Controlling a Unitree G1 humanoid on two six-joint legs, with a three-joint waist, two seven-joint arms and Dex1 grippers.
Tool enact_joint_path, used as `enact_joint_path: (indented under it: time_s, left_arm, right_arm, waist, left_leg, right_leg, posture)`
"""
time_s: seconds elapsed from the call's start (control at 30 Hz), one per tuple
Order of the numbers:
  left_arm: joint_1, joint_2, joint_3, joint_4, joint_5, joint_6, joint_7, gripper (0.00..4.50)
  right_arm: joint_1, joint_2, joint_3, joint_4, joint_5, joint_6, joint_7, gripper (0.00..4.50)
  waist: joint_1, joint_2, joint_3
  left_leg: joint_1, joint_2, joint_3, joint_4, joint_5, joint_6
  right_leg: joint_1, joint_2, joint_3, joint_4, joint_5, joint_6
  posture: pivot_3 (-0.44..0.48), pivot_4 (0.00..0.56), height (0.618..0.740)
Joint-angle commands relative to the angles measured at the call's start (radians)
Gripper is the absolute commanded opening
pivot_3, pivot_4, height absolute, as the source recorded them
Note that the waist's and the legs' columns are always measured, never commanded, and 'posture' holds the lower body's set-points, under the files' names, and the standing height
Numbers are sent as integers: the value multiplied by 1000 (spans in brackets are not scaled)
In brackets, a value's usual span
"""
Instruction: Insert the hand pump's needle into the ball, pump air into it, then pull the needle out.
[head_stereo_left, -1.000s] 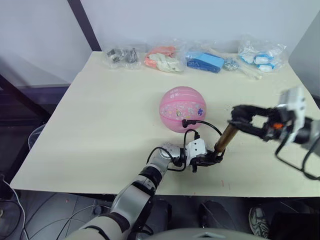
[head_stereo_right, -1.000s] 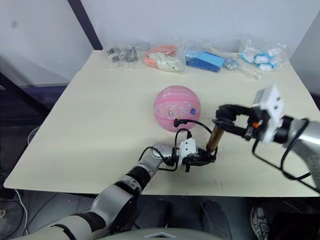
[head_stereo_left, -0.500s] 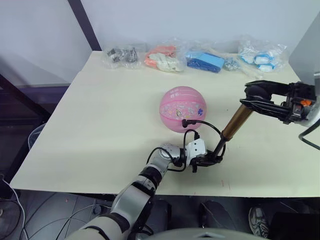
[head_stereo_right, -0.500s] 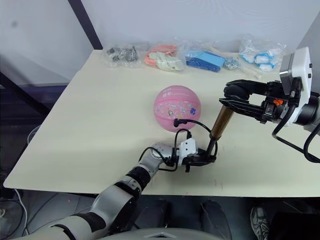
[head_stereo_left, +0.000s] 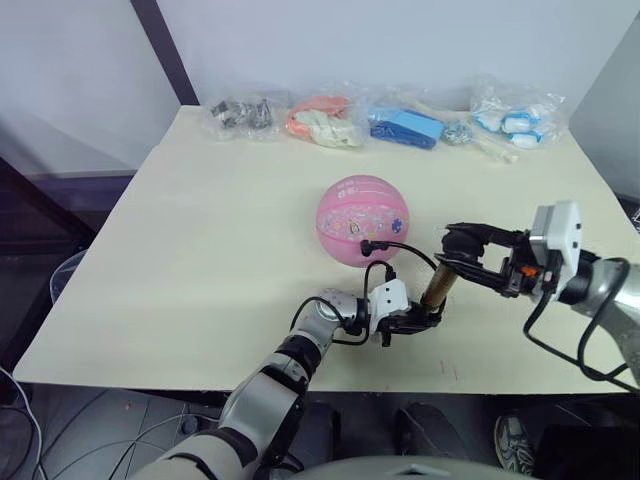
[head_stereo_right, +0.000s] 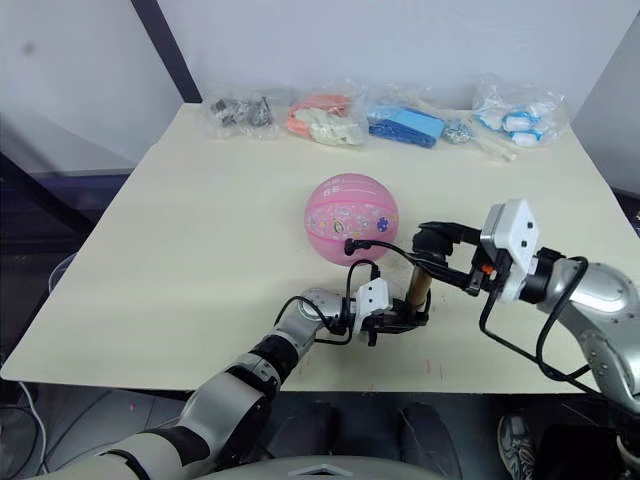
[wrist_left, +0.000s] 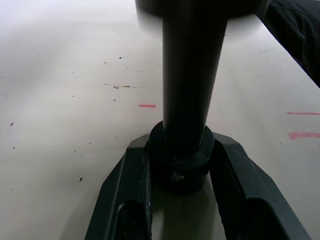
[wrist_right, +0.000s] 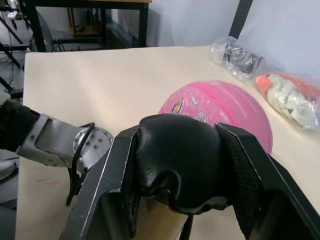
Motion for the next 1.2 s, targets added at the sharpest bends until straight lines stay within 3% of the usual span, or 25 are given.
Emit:
enact_joint_path:
  time_s: [0.03,0.27,0.57,0.83,1.1,1.2]
  left_arm:
    - [42,16,-45,61,52,38,-17,1129]
    - [38,15,-42,63,51,40,-15,1129]
    - [34,18,-41,69,51,39,-17,1129]
    - [34,18,-40,71,51,37,-15,1129]
    - [31,21,-39,74,52,37,-14,1129]
    - [35,20,-39,72,52,37,-14,1129]
  right_arm:
    - [73,14,131,79,-108,-31,38,1960]
    - [68,31,94,89,-113,-53,38,1960]
    - [-101,-78,-125,-28,160,141,42,1960]
    - [-245,-219,-316,-10,372,291,47,1960]
    - [-326,-269,-339,7,429,345,36,1960]
    - [-228,-234,-253,-43,343,313,49,1960]
  waist:
    - [-1,0,-2]
    - [-4,-1,-4]
    - [0,7,4]
    - [5,7,8]
    - [5,7,9]
    - [6,6,9]
  left_leg:
    - [0,0,0,0,0,0]
    - [1,0,0,0,0,0]
    - [-2,-1,0,0,0,0]
    - [-3,-1,-1,0,0,0]
    - [-3,-1,0,0,0,0]
    - [-3,0,0,0,0,0]
  right_leg:
    - [0,0,0,0,0,0]
    - [0,0,0,0,0,0]
    - [-1,-1,0,0,0,0]
    - [-1,-1,0,0,0,0]
    - [-2,-1,0,0,0,0]
    - [-1,-1,0,0,0,0]
  posture:
    - [0,150,740]
    - [0,150,740]
    - [0,150,740]
    - [0,150,740]
    - [0,150,740]
    - [0,150,740]
